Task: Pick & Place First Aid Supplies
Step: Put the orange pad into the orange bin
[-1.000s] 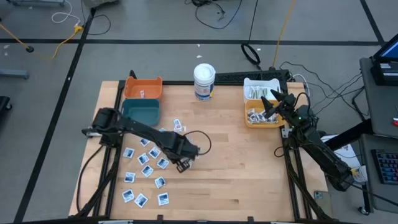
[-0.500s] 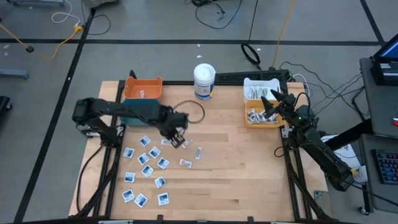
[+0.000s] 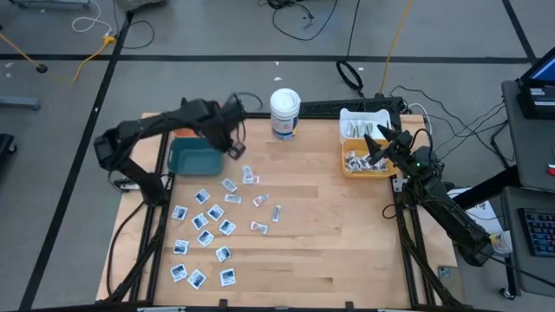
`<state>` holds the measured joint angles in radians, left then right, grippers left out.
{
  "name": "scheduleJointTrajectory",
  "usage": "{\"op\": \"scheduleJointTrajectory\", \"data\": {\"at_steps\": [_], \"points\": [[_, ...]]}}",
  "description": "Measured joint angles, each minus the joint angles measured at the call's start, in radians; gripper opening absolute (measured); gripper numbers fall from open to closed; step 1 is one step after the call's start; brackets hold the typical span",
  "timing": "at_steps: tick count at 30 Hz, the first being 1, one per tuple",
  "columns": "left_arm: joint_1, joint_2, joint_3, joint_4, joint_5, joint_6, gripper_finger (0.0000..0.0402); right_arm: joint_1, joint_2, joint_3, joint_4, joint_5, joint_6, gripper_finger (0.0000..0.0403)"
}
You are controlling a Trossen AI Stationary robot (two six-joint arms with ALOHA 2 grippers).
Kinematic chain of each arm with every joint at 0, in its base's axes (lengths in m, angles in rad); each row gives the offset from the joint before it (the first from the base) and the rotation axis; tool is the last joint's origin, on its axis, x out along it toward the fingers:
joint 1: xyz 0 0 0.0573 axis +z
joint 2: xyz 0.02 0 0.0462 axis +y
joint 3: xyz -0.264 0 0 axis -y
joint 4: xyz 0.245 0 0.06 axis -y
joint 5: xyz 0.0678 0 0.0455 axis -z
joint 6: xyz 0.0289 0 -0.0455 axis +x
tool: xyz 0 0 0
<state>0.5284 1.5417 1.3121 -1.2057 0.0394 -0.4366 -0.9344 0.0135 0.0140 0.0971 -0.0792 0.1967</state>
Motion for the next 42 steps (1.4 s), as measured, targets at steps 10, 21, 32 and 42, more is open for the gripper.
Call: {"op": "scheduleJointTrajectory", "data": {"at_steps": [10, 21, 32, 42], "points": [[0.381, 0.000, 0.000, 0.000, -0.051, 0.102, 0.0000, 0.000, 0.000, 0.000, 0.000, 0.000, 0.000, 0.0337], [0.494, 0.121, 0.001, 0.120, -0.074, 0.114, 0.0000, 0.000, 0.000, 0.000, 0.000, 0.000, 0.000, 0.0337], [0.473, 0.336, 0.000, 0.214, -0.024, 0.102, 0.0000, 0.000, 0.000, 0.000, 0.000, 0.000, 0.000, 0.0337], [0.475, 0.334, 0.000, 0.217, -0.040, 0.068, 0.0038, 0.000, 0.000, 0.000, 0.000, 0.000, 0.000, 0.0337]]}}
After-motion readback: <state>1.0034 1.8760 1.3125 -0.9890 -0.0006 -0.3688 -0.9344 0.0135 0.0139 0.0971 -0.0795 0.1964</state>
